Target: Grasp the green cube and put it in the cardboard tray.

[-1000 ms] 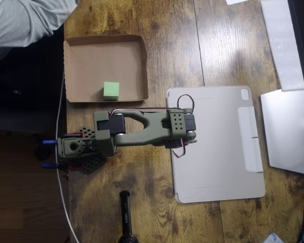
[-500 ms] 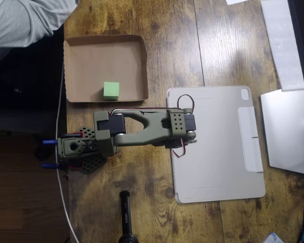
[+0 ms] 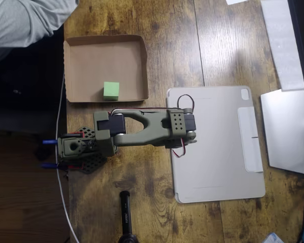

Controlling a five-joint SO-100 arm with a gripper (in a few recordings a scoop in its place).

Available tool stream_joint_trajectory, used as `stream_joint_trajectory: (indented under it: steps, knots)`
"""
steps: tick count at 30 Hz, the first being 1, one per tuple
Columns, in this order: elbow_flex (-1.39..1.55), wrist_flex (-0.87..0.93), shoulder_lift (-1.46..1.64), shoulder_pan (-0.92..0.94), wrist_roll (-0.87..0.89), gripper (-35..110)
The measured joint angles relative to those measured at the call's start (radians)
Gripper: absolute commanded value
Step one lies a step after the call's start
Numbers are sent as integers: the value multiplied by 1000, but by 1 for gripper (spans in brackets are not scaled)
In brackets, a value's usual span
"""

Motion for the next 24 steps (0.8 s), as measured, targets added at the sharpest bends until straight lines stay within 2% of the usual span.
stream_joint_trajectory:
  steps: [24]
  knots:
    - [0,0,0,-17,0,0]
